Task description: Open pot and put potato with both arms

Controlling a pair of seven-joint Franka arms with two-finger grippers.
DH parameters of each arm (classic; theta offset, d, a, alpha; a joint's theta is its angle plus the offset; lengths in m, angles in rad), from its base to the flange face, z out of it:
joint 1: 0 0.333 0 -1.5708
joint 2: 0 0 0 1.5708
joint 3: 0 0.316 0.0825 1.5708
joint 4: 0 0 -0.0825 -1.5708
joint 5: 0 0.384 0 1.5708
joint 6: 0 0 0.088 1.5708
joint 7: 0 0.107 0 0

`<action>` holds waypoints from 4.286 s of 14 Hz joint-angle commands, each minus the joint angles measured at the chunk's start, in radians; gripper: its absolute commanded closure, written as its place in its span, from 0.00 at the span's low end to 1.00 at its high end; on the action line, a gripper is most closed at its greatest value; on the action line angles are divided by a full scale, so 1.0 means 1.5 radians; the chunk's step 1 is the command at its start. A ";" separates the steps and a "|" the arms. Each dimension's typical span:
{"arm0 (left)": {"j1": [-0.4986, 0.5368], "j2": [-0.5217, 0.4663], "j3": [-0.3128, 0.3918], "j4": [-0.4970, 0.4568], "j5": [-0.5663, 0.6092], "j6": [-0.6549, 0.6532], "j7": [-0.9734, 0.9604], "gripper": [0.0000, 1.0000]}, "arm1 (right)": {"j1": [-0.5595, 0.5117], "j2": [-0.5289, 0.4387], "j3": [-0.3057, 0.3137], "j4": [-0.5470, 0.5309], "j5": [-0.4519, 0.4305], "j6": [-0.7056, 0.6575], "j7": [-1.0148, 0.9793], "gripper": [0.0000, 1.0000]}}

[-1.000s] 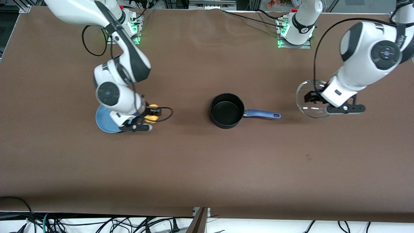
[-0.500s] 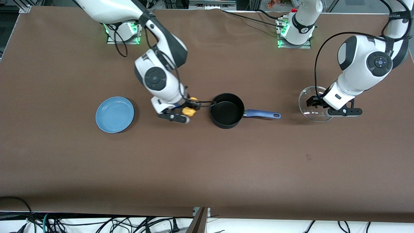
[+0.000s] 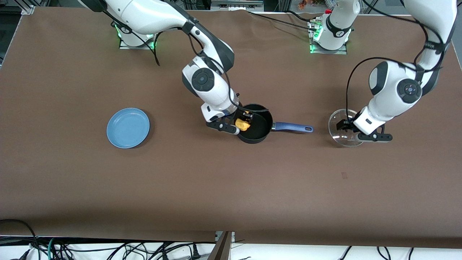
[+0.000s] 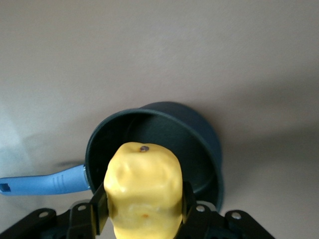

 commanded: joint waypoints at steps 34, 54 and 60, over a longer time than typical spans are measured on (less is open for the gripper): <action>0.005 -0.158 -0.079 0.343 -0.017 -0.511 0.017 0.00 | -0.365 -0.232 -0.007 0.075 -0.185 -0.612 -0.650 0.00; -0.323 -0.236 0.302 0.306 -0.147 -0.543 0.058 0.00 | -0.405 -0.505 -0.142 -0.124 -0.049 -0.590 -0.686 0.00; -0.311 -0.222 0.304 0.307 -0.134 -0.542 0.058 0.00 | -0.406 -0.505 -0.166 -0.119 -0.054 -0.595 -0.689 0.00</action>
